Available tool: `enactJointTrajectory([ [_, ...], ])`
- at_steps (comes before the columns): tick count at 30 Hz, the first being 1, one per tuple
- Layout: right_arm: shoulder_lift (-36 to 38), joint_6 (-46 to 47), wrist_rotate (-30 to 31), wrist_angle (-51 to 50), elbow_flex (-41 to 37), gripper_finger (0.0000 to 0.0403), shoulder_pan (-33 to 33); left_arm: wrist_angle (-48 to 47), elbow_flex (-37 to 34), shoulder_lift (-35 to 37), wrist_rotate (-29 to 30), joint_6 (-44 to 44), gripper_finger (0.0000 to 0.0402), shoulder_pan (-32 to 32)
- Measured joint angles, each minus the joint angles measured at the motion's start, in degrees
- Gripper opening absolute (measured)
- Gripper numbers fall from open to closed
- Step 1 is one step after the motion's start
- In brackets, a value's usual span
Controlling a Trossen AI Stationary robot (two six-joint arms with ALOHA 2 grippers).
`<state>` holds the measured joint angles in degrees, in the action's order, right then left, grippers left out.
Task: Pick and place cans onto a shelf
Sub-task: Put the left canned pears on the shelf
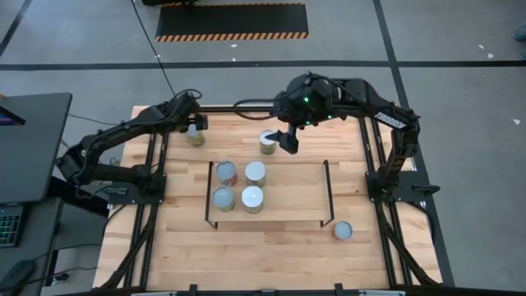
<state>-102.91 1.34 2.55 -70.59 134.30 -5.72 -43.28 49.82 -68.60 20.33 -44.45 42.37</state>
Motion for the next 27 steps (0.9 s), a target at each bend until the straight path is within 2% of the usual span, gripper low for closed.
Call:
enactJointTrajectory([
  [4, 0.0, -0.5, -2.5, 0.1, 0.0, 0.0371, -2.1, 0.9, 0.0, -0.9, 0.2, 0.1, 0.0357, 1.0],
  [9, 0.0, -0.2, -2.6, 2.1, 0.0, 0.0371, -3.9, 3.0, 0.0, -5.1, -3.0, 0.1, 0.0357, 1.9],
  [14, 0.0, 0.6, -2.6, 1.6, 0.0, 0.0371, -5.2, 2.4, 0.0, -8.1, -2.2, -0.7, 0.0357, 1.8],
  [18, 0.0, 1.7, -2.6, 1.6, 0.0, 0.0371, -5.8, 0.6, 0.0, -8.3, -0.6, -1.0, 0.0357, 1.8],
  [27, -0.1, 2.1, -2.8, 1.9, 0.0, 0.0371, -6.7, -0.1, 1.6, -6.0, -1.1, -1.8, 0.0357, 0.9],
])
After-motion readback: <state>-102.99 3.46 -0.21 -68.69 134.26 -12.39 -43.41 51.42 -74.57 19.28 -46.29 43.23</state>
